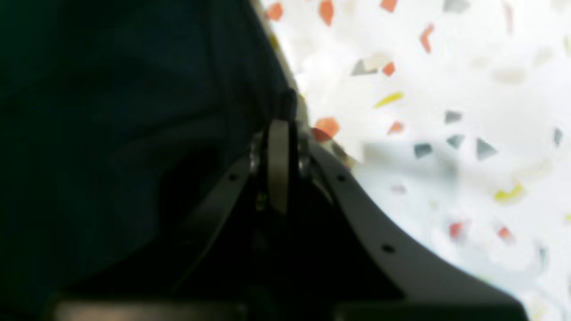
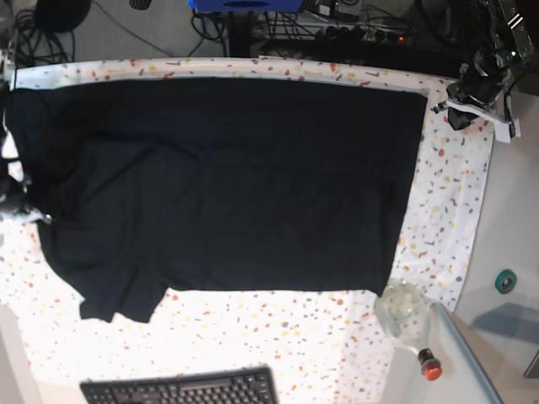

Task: Layout the t-shirt on the table in an organized manner, then fold the t-shirt properly
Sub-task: 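Grasp and tug the shirt's hem corner with the right gripper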

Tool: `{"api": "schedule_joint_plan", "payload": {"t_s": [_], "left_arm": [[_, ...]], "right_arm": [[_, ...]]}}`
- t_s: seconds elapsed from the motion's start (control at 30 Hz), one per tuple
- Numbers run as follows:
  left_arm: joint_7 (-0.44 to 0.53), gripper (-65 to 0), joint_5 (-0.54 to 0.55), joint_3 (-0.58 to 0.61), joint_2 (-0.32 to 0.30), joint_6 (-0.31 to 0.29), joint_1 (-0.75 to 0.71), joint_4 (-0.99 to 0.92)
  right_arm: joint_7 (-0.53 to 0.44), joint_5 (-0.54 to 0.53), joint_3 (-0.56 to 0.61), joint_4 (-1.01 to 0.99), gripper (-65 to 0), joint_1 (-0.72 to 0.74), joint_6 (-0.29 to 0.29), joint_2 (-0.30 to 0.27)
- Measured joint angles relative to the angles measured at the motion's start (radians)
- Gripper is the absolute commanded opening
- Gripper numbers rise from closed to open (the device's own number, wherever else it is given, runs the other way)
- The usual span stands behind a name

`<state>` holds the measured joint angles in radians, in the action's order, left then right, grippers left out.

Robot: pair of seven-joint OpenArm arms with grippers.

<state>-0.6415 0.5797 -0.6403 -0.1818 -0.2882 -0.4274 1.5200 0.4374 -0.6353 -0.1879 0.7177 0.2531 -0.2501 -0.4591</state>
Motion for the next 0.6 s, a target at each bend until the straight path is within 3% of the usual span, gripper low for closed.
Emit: {"api": "schedule_joint_plan", "payload": {"t_s": [0.17,0.33,0.43,0.6], "left_arm": [[0.001,-65.0,-0.003,-0.004,-0.002,0.001,0.003,0.0],[0.002,-65.0,-0.003,-0.002,-0.006,0.001,0.026,-0.016],[0.001,-65.0,-0.003,0.019,-0.006,0.001,0.023,-0.032],[0.002,-65.0,-0.002,0.042,-0.004,0.001,0.026,-0.032]], "right_arm": [[0.219,0.006,-0.204,0.435,-65.0,-0.183,0.013,0.044],[0.437,0.008,-0.391,0.644,-65.0,-0.256,0.005,0.182],[0.493,0.012,-0.454,0.682,-65.0,-0.289,0.006,0.208],[0.534,0.008,-0.447,0.686,-65.0,-0.318,0.006,0.225]]}}
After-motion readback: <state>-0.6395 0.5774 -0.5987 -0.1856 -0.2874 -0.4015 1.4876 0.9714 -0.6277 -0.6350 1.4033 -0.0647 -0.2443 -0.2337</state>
